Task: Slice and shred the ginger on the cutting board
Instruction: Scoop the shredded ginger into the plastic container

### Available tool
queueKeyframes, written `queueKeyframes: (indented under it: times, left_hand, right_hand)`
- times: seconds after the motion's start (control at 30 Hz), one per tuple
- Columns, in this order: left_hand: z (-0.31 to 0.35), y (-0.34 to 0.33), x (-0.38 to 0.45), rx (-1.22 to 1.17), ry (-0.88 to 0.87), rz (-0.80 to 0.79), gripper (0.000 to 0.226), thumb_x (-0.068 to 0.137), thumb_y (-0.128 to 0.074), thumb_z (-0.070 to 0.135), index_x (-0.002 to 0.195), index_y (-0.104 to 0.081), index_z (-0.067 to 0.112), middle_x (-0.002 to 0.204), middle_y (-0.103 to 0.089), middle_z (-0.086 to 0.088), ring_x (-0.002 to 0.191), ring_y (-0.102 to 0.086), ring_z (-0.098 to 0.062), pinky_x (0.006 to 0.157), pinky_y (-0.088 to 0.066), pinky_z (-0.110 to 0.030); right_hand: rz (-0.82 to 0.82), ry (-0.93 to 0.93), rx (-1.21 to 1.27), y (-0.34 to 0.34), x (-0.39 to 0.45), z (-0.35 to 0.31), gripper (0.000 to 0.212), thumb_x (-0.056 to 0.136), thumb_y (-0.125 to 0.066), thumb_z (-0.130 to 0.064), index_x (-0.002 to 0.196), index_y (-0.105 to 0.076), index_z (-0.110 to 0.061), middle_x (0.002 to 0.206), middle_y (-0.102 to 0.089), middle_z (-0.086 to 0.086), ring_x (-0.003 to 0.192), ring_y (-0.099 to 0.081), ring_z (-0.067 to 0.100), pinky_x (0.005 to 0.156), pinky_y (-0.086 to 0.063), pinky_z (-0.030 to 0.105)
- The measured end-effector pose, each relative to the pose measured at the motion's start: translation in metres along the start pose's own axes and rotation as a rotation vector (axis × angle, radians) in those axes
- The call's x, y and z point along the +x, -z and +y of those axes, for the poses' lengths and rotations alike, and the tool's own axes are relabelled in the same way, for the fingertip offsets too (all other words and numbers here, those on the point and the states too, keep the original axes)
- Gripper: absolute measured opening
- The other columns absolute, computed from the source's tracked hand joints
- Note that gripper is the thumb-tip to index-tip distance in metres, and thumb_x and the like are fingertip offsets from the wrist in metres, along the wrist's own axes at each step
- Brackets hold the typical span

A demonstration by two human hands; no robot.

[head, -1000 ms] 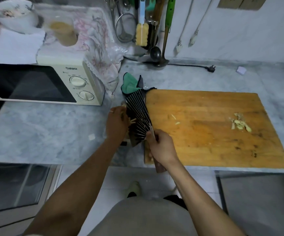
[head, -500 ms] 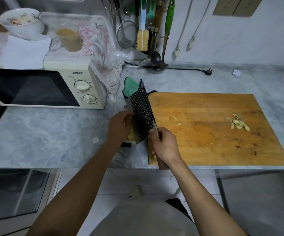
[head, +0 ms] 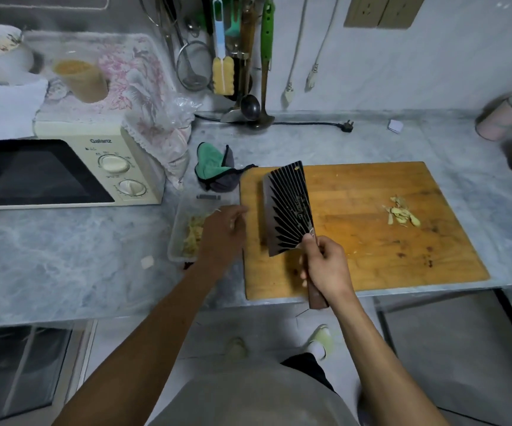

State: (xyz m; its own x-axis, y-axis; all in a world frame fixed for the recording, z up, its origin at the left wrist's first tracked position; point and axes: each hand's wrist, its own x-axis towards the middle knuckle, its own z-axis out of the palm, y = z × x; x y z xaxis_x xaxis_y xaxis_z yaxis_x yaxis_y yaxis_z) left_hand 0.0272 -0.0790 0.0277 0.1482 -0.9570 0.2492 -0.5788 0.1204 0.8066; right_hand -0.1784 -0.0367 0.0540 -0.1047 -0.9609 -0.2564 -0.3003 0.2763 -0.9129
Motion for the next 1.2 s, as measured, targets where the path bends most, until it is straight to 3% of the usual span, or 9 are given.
queueKeyframes:
  times: [0.1,0.17,0.23,0.37,0.53,0.83,1.0,1.13,1.2]
  left_hand:
    - [0.013,-0.034,0.004,0.006,0.016,-0.118,0.023,0.097,-0.053,0.007,0.112,-0.070,0.004,0.101,-0.072,-0.013,0.088,-0.066,-0.020,0.080,-0.046,-0.016]
    - [0.011,-0.055,0.008,0.094,-0.007,-0.182,0.026,0.097,-0.048,0.017,0.111,-0.068,0.006,0.097,-0.071,-0.013,0.087,-0.067,-0.027,0.083,-0.052,-0.034]
    - [0.007,-0.074,0.013,0.183,0.053,-0.274,0.033,0.102,-0.043,0.027,0.124,-0.060,0.010,0.113,-0.067,-0.013,0.102,-0.063,-0.029,0.093,-0.050,-0.046]
    - [0.002,-0.104,0.024,0.398,0.191,-0.338,0.057,0.105,-0.032,0.043,0.154,-0.027,0.014,0.159,-0.028,-0.016,0.145,-0.027,-0.035,0.118,-0.022,-0.049]
    - [0.002,-0.131,0.034,0.406,0.311,-0.340,0.069,0.104,-0.021,0.051,0.159,-0.005,0.012,0.166,0.000,-0.010,0.152,-0.001,-0.028,0.121,-0.004,-0.045]
    - [0.007,-0.173,0.033,0.337,0.301,-0.271,0.064,0.106,-0.020,0.043,0.157,-0.010,0.005,0.165,-0.008,-0.012,0.152,-0.002,-0.026,0.124,-0.002,-0.040]
    - [0.012,-0.179,0.032,0.207,0.288,-0.138,0.064,0.105,-0.020,0.047,0.156,-0.022,0.007,0.162,-0.022,-0.010,0.150,-0.016,-0.024,0.124,-0.013,-0.041]
    - [0.023,-0.187,0.029,-0.078,0.369,0.028,0.053,0.108,-0.027,0.033,0.154,-0.026,0.006,0.162,-0.023,-0.007,0.145,-0.015,-0.004,0.122,-0.013,-0.024]
    - [0.030,-0.187,0.028,-0.159,0.388,0.087,0.050,0.109,-0.026,0.029,0.153,-0.029,0.006,0.160,-0.027,-0.006,0.139,-0.017,0.003,0.114,-0.013,-0.009]
  right_hand:
    - [0.084,-0.058,0.056,0.029,0.006,0.021,0.039,0.108,-0.045,-0.032,0.082,-0.055,-0.005,0.053,-0.055,0.008,0.037,-0.048,0.020,0.040,-0.042,0.026]
    - [0.118,-0.090,0.089,0.045,0.011,0.037,0.040,0.108,-0.045,-0.033,0.080,-0.055,-0.006,0.052,-0.054,0.009,0.037,-0.047,0.021,0.039,-0.042,0.027]
    - [0.129,-0.108,0.139,0.059,0.018,0.055,0.043,0.109,-0.045,-0.033,0.077,-0.053,-0.006,0.049,-0.050,0.009,0.037,-0.045,0.022,0.039,-0.040,0.028]
    - [0.105,-0.129,0.187,0.085,0.036,0.081,0.045,0.108,-0.045,-0.034,0.074,-0.051,-0.006,0.047,-0.047,0.009,0.038,-0.042,0.023,0.041,-0.039,0.029]
    - [0.040,-0.155,0.156,0.099,0.054,0.094,0.046,0.108,-0.045,-0.034,0.079,-0.053,0.001,0.052,-0.052,0.010,0.039,-0.046,0.023,0.040,-0.042,0.028]
    - [-0.053,-0.133,0.115,0.066,0.068,0.096,0.038,0.108,-0.043,-0.036,0.081,-0.053,-0.011,0.062,-0.057,0.008,0.044,-0.051,0.023,0.041,-0.043,0.031]
    - [-0.101,-0.030,-0.054,0.052,0.074,0.097,0.039,0.106,-0.041,-0.045,0.077,-0.053,-0.023,0.061,-0.061,0.005,0.049,-0.060,0.023,0.048,-0.052,0.041]
    - [-0.133,0.002,-0.075,0.044,0.070,0.096,0.034,0.107,-0.044,-0.037,0.075,-0.054,-0.031,0.057,-0.056,-0.006,0.051,-0.058,0.019,0.053,-0.051,0.041]
    - [-0.144,-0.019,-0.043,0.043,0.068,0.096,0.035,0.107,-0.045,-0.037,0.079,-0.058,-0.023,0.058,-0.055,-0.001,0.051,-0.057,0.023,0.049,-0.048,0.040]
